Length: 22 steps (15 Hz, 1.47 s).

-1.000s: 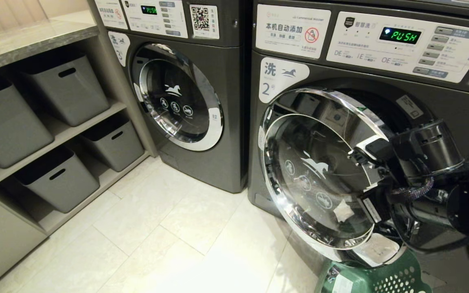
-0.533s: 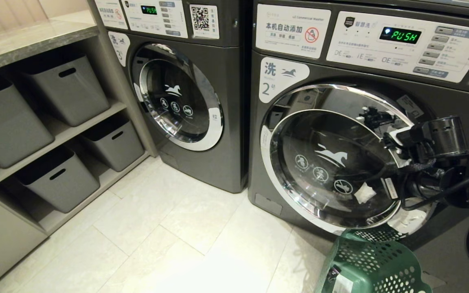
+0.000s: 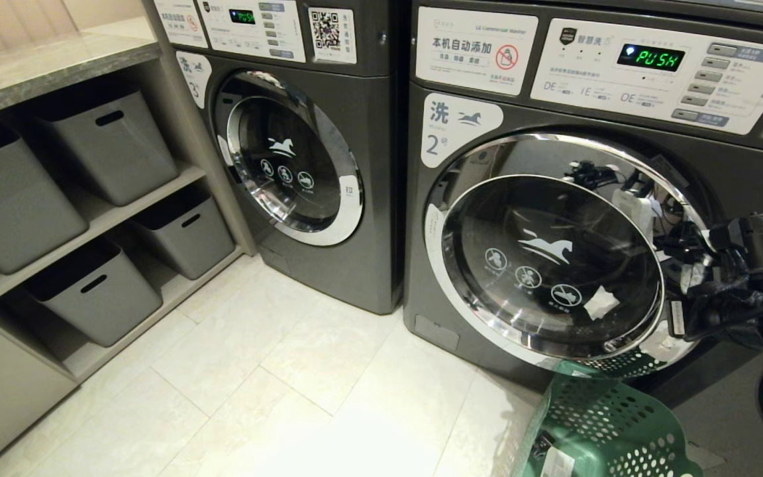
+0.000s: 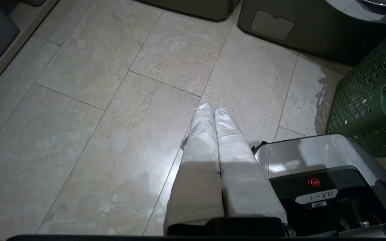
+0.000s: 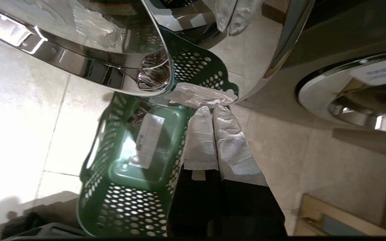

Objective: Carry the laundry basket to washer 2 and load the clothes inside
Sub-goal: Close the washing machine door with the left hand, then press the washing machine door tightly with the right hand

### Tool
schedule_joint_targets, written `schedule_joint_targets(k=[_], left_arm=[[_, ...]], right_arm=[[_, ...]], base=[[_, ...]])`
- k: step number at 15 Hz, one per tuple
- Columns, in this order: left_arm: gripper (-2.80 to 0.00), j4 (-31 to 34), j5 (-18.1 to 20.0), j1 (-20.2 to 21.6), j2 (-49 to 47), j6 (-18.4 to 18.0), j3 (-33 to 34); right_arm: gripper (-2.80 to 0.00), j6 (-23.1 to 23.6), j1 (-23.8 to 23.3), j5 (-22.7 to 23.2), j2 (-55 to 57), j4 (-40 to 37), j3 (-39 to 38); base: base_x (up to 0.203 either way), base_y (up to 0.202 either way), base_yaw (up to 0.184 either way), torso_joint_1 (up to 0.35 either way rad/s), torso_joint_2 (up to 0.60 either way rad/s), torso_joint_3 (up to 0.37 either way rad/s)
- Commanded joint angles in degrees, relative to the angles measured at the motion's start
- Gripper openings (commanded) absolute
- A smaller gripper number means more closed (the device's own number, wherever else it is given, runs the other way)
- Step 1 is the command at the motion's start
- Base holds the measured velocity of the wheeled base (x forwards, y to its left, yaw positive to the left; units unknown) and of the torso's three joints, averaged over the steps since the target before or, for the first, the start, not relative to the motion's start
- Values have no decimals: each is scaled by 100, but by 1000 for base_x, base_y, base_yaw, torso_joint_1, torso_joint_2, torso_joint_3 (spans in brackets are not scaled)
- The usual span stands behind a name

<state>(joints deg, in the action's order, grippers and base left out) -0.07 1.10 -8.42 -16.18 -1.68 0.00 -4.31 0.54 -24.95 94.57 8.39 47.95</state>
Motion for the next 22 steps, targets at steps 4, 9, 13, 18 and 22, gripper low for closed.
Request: schedule_joint_targets(k=[4, 9, 13, 18, 22], left_arm=[[-280, -1, 5, -1, -8, -7, 9], [-280, -1, 4, -1, -17, 1, 9], [-280, -1, 3, -1, -9, -2, 9], [-280, -1, 5, 6, -8, 0, 9], [-280, -1, 0, 2, -8, 1, 9]], right_arm=[[-280, -107, -681, 452, 650, 1580, -626], [-280, 373, -1365, 1042, 1674, 2981, -550], [-280, 339, -1449, 1496, 2310, 3170, -174], [-280, 118, -1460, 1683, 2890, 3366, 547], [-280, 57, -1460, 1678, 3195, 3378, 1103]], base=[[0, 0, 0, 0, 0, 0], [0, 0, 0, 0, 0, 0], [0, 0, 0, 0, 0, 0], [0, 0, 0, 0, 0, 0], [0, 0, 0, 0, 0, 0]])
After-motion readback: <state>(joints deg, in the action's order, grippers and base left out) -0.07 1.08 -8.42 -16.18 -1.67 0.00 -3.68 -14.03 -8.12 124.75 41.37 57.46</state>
